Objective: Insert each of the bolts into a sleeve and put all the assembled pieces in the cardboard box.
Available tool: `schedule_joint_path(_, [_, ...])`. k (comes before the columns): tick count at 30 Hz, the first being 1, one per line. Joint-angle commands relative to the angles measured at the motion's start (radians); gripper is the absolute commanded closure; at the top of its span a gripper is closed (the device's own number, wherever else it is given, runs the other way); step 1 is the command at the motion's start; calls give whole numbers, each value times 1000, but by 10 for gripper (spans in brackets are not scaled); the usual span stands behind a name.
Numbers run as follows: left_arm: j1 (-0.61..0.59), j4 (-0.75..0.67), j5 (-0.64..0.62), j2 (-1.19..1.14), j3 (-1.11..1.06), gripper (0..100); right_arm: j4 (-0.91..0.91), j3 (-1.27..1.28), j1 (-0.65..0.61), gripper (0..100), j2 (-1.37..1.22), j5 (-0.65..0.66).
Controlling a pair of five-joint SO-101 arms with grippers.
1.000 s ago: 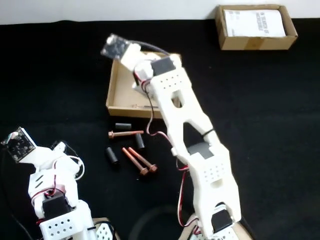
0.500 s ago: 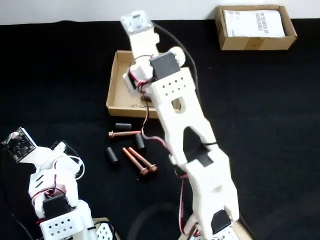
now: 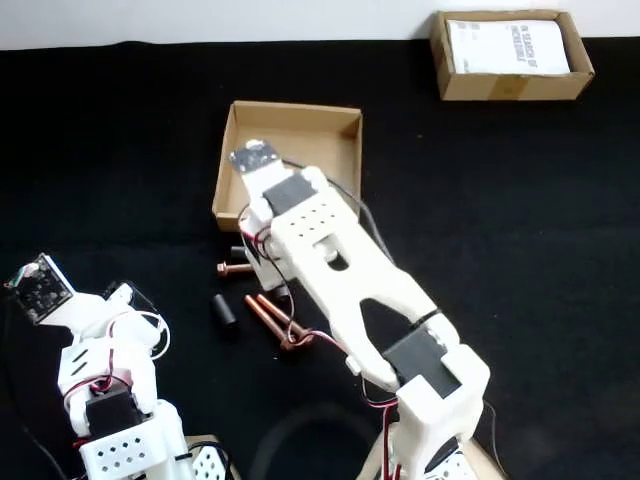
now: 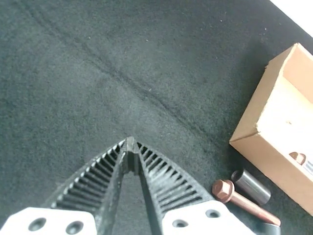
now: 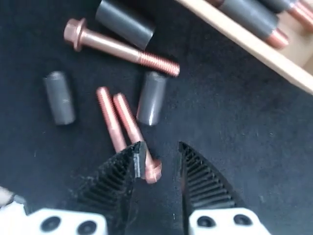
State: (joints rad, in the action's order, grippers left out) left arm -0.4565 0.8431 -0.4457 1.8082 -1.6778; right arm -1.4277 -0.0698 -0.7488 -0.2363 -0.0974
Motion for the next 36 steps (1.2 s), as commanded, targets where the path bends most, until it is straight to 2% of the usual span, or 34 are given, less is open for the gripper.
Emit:
schedule_joint_path(1, [28,-17,-3,2,-18,991,124,85,12,903,67,-2])
schedule_joint_path(9, [28,-17,-3,5,-18,991,255,177,10,901,56,3])
schedule_joint_path(14, [28,-17,-3,5,-18,991,262,163,10,901,-28,51])
schedule_joint_path(26, [28,-17,-2,7,-18,991,263,-10,-1,901,-200,43])
schedule_joint_path(36, [28,-17,-2,7,-18,991,214,-16,-1,928,-251,41])
